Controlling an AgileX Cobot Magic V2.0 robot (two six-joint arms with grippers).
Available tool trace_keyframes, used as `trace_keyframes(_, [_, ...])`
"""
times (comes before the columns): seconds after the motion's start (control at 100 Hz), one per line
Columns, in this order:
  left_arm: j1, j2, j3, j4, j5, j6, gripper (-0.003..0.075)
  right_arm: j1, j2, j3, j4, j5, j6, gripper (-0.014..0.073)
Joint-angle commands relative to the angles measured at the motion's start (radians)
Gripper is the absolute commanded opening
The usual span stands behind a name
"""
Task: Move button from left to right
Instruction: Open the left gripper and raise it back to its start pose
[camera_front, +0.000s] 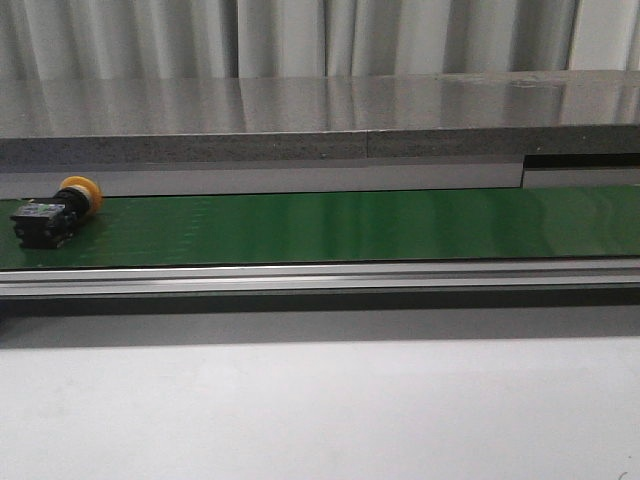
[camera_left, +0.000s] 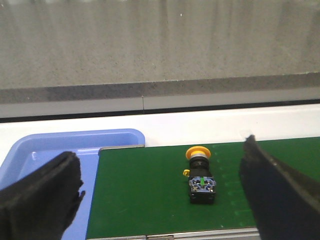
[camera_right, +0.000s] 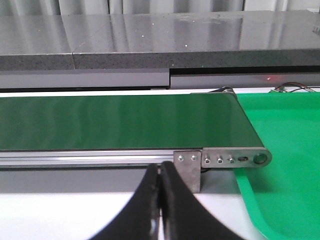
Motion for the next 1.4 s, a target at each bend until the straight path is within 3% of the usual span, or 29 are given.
trace_keyframes(0.0, [-0.007,-0.072,0.040,-0.015,-0.139,0.000,0.0621,0.001,-0.020,-0.015,-0.005,-0.078,-0.005,-0.0068])
trace_keyframes(0.33, [-0.007,-0.228,0.209,-0.015,-0.173,0.000,0.0621,0.001,-0.020,-0.015,-0.005,-0.078,-0.005,-0.0068])
trace_keyframes(0.71, [-0.007,-0.232,0.231,-0.015,-0.229,0.000,0.0604,0.001,-0.020,-0.015,-0.005,-0.078,-0.005,-0.0068])
trace_keyframes(0.85, [-0.007,-0.232,0.231,-0.015,-0.229,0.000,0.0449,0.001,-0.020,-0.015,-0.005,-0.078,-0.005,-0.0068])
trace_keyframes(1.05, [-0.007,-0.232,0.231,-0.015,-0.229,0.000,0.0090,0.001,-0.020,-0.015,-0.016,-0.091,-0.005,-0.0068])
trace_keyframes(1.13, [-0.007,-0.232,0.231,-0.015,-0.229,0.000,-0.0021,0.001,-0.020,-0.015,-0.016,-0.092,-0.005,-0.0068])
trace_keyframes(1.39, [-0.007,-0.232,0.231,-0.012,-0.229,0.000,-0.0020,0.001,-0.020,-0.015,-0.016,-0.092,-0.005,-0.0068])
